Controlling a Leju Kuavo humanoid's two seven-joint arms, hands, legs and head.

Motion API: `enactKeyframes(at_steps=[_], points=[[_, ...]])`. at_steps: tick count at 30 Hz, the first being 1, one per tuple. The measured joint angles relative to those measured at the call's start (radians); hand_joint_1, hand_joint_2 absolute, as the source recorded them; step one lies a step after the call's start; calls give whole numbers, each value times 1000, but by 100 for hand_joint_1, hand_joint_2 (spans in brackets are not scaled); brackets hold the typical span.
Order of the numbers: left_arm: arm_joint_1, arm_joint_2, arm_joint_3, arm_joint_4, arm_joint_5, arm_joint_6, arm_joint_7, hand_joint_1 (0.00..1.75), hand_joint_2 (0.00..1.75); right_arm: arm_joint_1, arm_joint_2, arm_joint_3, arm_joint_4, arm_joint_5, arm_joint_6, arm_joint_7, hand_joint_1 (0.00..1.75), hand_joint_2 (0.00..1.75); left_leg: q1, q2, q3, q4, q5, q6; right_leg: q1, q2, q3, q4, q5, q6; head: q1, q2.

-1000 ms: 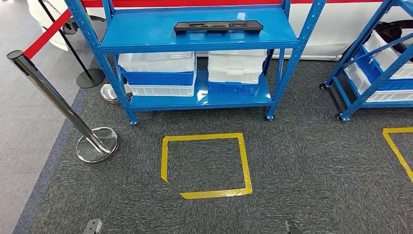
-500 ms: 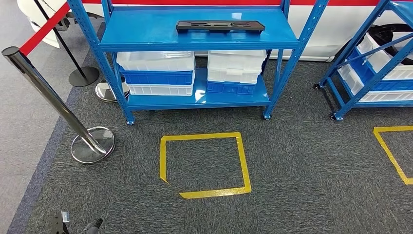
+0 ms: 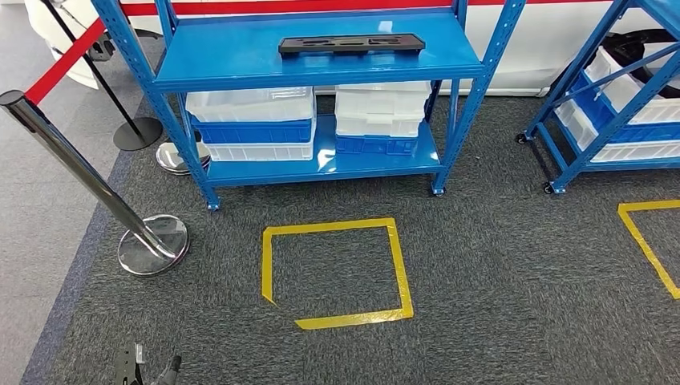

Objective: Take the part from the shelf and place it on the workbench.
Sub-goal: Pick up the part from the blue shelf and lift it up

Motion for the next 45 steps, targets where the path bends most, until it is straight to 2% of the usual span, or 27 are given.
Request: enactKeyframes(at_steps=[2,3,7,9,11,12,13,14,15,17,19,21,23,25,27,28,29,30,32,34,37,39,40,42,43,44,45], points=[[0,1,-9,1,-2,1,-3,0,0,0,-3,0,2,3,-2,1,0,0,2,-2,61,-125,52,1,0,3,-2,15,-11,12,0,0],[0,2,-13,2,-3,1,-4,0,0,0,-5,0,2,3,-2,1,0,0,1,-4,78,-161,61,5,1,3,-5,23,-15,18,1,0],[2,1,-21,4,-3,2,-4,0,0,0,-11,1,5,4,-2,1,0,0,-4,-5,82,-180,64,31,-2,5,-11,32,-22,36,2,0],[1,1,-27,4,-7,1,-2,0,0,0,-16,2,7,12,-2,-11,0,0,-1,-3,82,-185,69,44,-4,3,-35,86,-62,43,2,0],[0,3,-33,5,-19,-7,8,0,0,-4,-35,12,7,52,-7,-57,0,0,-4,-2,81,-186,68,51,-5,0,-95,215,-126,49,2,0],[0,3,-36,5,-26,-14,14,0,44,-11,-53,23,5,90,-18,-86,0,0,-6,-2,81,-185,68,52,-6,0,-124,274,-146,50,2,0],[-1,4,-39,6,-31,-23,19,0,87,-23,-75,38,-1,137,-39,-109,0,0,-8,-2,81,-185,68,52,-7,0,-141,306,-148,51,2,0],[-3,4,-43,6,-35,-33,23,0,87,-43,-100,58,-10,190,-67,-121,0,0,-10,-1,82,-185,68,52,-6,0,-139,298,-128,50,2,0],[-5,4,-48,7,-38,-48,27,0,87,-72,-128,82,-23,249,-100,-123,0,0,-11,0,84,-185,68,52,-6,0,-120,252,-92,47,2,0],[-14,4,-56,7,-39,-86,34,0,0,-157,-181,144,-58,375,-156,-98,0,0,-14,7,86,-184,68,51,-2,4,-60,117,-20,39,2,0],[-25,4,-63,8,-41,-124,30,0,0,-263,-226,215,-97,501,-178,-44,0,0,-17,15,78,-182,71,45,4,7,-32,39,5,34,2,0],[-32,4,-72,8,-48,-148,21,0,0,-358,-264,288,-136,608,-165,17,0,0,-19,18,71,-182,76,37,7,7,-36,28,5,29,1,0],[-31,5,-81,9,-54,-149,25,0,0,-451,-292,360,-171,704,-125,84,0,0,-19,5,64,-166,67,28,2,5,-35,20,12,21,1,0],[-32,5,-85,10,-58,-126,51,0,0,-564,-312,447,-201,819,-58,156,0,0,-17,-9,26,-84,21,17,-3,4,-37,16,18,10,0,0],[-32,6,-87,11,-53,-96,91,0,0,-683,-326,549,-224,929,24,214,0,0,-14,-9,-41,48,-37,9,-3,6,-43,20,19,5,0,0],[-30,8,-88,11,-45,-86,110,0,0,-738,-329,597,-230,968,65,239,0,0,-13,-9,-65,92,-46,6,-2,6,-44,21,19,4,0,0],[-28,10,-89,12,-37,-80,126,0,0,-788,-329,642,-234,999,104,262,0,0,-13,-8,-73,99,-34,5,-2,6,-44,22,19,4,0,0],[-27,13,-89,13,-29,-78,138,0,0,-833,-328,684,-236,1021,136,282,0,0,-12,-8,-63,65,-3,6,-2,5,-44,23,18,4,0,0],[-26,22,-89,14,-17,-77,152,0,0,-916,-319,760,-239,1051,183,311,0,0,-15,-5,-9,-68,74,13,-3,2,-46,26,15,8,0,0],[-25,28,-88,16,-9,-77,158,0,0,-989,-309,827,-240,1074,208,325,0,0,-20,-2,30,-167,108,22,-2,0,-52,30,14,16,0,0],[-17,29,-87,18,-2,-77,159,0,0,-1063,-291,912,-241,1115,232,337,0,0,-24,-6,35,-193,113,35,-1,-4,-57,27,15,28,1,0],[-17,28,-86,18,0,-77,154,0,0,-1100,-277,963,-241,1142,240,344,0,0,-21,-8,39,-205,119,45,-1,-5,-70,58,-12,29,1,0],[-18,28,-86,18,0,-78,150,0,0,-1118,-268,988,-241,1153,243,347,0,0,-19,-8,41,-209,121,49,0,-3,-90,102,-40,27,2,0],[-20,26,-86,18,0,-80,141,0,0,-1150,-249,1036,-242,1171,248,352,0,0,-20,-8,42,-210,121,53,4,1,-153,235,-98,25,2,0],[-20,25,-86,18,0,-82,135,0,0,-1160,-241,1057,-242,1177,251,353,0,0,-20,-8,44,-210,119,54,5,2,-180,288,-109,26,2,0],[-21,25,-85,18,0,-83,129,0,0,-1167,-235,1075,-244,1181,254,353,0,0,-20,-9,46,-209,117,55,5,2,-193,309,-101,28,2,0],[-21,25,-84,18,1,-83,124,0,0,-1175,-232,1090,-247,1184,256,351,0,0,-19,-11,49,-207,115,56,4,2,-188,289,-73,30,2,0]])
